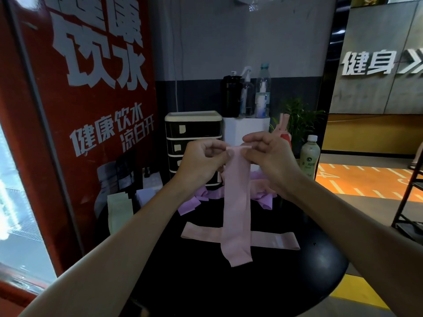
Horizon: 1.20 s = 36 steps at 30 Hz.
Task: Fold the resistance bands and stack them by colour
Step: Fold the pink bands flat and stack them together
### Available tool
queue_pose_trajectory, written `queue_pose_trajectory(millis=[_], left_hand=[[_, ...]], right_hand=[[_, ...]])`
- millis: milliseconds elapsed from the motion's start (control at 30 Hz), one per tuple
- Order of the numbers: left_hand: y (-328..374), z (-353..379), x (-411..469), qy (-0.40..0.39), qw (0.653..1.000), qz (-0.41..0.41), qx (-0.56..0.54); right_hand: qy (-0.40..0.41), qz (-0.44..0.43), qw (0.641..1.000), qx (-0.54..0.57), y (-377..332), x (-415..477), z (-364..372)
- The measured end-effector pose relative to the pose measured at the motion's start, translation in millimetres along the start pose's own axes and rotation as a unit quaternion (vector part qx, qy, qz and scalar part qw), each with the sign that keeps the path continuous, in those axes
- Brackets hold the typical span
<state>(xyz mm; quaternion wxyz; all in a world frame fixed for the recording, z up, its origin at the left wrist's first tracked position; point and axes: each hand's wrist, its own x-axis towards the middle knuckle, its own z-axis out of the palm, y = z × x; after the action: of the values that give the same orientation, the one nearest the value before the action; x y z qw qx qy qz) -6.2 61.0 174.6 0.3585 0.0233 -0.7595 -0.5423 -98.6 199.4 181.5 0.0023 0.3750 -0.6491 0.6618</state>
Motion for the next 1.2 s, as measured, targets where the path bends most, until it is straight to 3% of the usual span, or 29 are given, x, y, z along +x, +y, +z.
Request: queue_pose_trajectory(millis=[133,267,400,467,600,733,833,933,1200], left_hand=[[2,-1,3,0.028,0.999,0.021,0.002],[5,1,1,0.056,0.995,0.073,0.038],[12,3,-3,0.012,0.995,0.091,0.041],[16,5,-4,-0.013,0.996,0.085,0.005],[20,3,-2,0.023,0.995,0.086,-0.051],[19,-1,0,0.058,0.994,0.085,-0.037],[20,-3,-1,0.037,0.996,0.075,-0.039],[22,-3,-3,0.013,0.996,0.070,-0.045],[10,1,-13,-0.014,0.997,0.028,-0.074]], right_hand=[[-0.023,0.011,0.999,-0.034,-2,-3,-1],[0.008,-0.009,0.999,-0.049,-5,-1,0],[0.031,0.020,0.998,0.057,-17,4,2],[0.005,0.008,0.996,0.089,-26,3,5],[-0.054,-0.017,0.991,0.123,-35,-1,7],[-0.012,-0.058,0.998,-0.021,-33,4,4],[-0.010,-0.068,0.993,-0.094,-35,9,1],[-0.056,-0.082,0.988,-0.117,-38,9,0],[-0.056,-0.076,0.992,-0.087,-34,10,1]])
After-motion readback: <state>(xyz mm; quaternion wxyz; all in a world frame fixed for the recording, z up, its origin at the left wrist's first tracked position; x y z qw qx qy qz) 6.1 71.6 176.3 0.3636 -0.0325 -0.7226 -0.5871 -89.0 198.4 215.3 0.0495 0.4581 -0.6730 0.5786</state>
